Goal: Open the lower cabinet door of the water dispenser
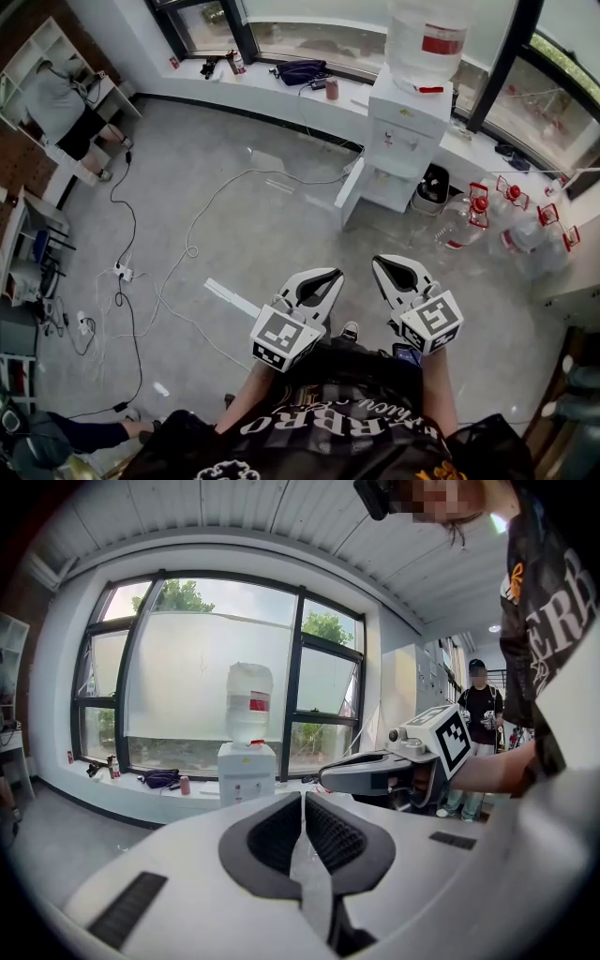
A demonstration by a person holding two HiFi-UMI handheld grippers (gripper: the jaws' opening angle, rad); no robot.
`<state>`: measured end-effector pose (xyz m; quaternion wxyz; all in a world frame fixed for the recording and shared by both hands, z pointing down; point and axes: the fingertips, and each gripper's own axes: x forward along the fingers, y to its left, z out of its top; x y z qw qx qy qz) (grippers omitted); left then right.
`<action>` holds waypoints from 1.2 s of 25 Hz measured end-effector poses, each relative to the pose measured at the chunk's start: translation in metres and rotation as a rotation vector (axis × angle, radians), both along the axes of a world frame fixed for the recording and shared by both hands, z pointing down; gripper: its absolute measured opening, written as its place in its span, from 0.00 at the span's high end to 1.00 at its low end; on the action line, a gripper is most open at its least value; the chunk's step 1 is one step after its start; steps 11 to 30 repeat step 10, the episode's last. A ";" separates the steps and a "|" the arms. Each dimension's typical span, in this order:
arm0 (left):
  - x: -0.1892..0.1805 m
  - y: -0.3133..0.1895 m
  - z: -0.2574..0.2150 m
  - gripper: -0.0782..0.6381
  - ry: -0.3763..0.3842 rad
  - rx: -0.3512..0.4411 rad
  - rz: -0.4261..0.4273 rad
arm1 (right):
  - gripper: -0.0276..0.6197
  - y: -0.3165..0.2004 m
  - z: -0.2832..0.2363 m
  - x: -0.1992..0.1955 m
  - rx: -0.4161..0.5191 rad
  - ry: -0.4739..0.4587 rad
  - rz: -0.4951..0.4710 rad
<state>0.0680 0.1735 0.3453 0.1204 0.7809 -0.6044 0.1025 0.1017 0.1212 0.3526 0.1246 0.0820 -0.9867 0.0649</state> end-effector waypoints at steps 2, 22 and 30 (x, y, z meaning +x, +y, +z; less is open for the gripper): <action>0.000 -0.001 0.001 0.86 0.001 -0.003 0.002 | 0.94 -0.001 0.001 0.000 -0.001 0.004 0.003; -0.007 -0.008 0.003 0.86 -0.018 -0.001 0.012 | 0.94 -0.018 0.004 -0.003 0.015 0.005 0.012; -0.007 -0.008 0.003 0.86 -0.018 -0.001 0.012 | 0.94 -0.018 0.004 -0.003 0.015 0.005 0.012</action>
